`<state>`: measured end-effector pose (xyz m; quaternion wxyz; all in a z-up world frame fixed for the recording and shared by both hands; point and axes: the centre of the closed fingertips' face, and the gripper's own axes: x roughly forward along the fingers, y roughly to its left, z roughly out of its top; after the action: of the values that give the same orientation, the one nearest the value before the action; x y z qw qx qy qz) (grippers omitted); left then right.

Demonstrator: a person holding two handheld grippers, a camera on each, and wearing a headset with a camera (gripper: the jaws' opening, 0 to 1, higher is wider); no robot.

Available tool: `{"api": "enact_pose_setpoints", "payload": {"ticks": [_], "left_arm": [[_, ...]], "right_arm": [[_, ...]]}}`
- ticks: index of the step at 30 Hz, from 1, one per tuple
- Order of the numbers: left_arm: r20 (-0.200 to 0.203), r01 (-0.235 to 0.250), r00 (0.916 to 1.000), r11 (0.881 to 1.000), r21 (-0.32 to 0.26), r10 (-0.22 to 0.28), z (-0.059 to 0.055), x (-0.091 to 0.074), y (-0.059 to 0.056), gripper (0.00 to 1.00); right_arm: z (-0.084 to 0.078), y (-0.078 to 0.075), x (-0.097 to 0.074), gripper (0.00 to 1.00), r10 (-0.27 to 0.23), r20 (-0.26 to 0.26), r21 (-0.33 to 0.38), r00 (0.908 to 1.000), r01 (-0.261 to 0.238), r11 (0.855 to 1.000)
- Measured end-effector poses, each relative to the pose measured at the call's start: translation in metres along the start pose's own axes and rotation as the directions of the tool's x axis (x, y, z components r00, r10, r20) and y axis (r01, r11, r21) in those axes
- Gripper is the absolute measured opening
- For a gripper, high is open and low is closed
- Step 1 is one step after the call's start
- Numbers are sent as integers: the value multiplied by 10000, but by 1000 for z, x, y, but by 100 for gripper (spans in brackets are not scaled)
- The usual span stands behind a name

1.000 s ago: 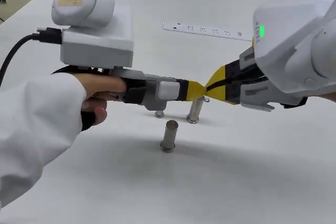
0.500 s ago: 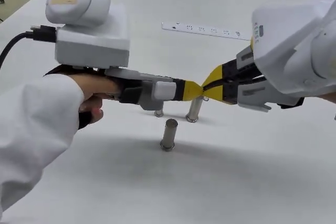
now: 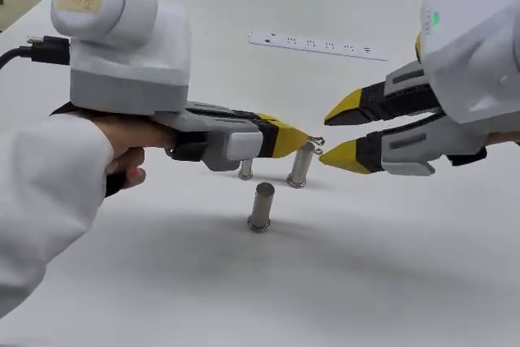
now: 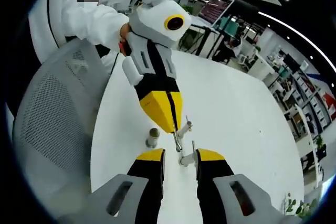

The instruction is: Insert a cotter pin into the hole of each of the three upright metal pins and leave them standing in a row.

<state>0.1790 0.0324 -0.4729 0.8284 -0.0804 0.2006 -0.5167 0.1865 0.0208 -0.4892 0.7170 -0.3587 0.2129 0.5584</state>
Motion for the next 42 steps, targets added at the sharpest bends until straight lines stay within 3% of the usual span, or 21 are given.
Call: {"api": "enact_pose_setpoints", "payload": {"ticks": [5,10,14,26,29,30,31,36,42], "left_arm": [[-15,413,9991,9951,901,-413,5,-4,-7,0],[28,693,9974,9737,2172,-716,9,-8,-14,0],[-118,909,9958,9613,2599,-910,6,-8,-18,0],[-470,1499,9887,9372,3149,-1423,1,-9,-19,0],[-546,1571,9876,9388,3065,-1475,0,-9,-18,0],[-666,1666,9859,9387,3018,-1535,-3,-12,-11,0],[-748,1713,9850,9339,3137,-1555,-5,-12,-10,0],[-915,1922,9809,9259,3254,-1715,-10,-6,-26,0],[-1149,2161,9755,9141,3431,-1875,-14,-5,-31,0]], "right_arm": [[-3,3,-2,17,425,186,308,9989,-430,9986],[3,16,0,15,954,705,1047,9929,-1024,9892],[7,22,0,13,1247,962,1229,9875,-1361,9830],[9,35,1,6,1667,996,1121,9810,-1775,9777],[9,39,0,6,1859,992,1091,9775,-1964,9744],[9,41,0,6,1911,1016,1104,9763,-2019,9732],[9,43,-1,5,1967,1068,1093,9746,-2082,9720],[7,45,-2,0,1886,1077,1090,9761,-2002,9737],[5,51,-7,0,2021,1106,1177,9731,-2147,9696]]}}
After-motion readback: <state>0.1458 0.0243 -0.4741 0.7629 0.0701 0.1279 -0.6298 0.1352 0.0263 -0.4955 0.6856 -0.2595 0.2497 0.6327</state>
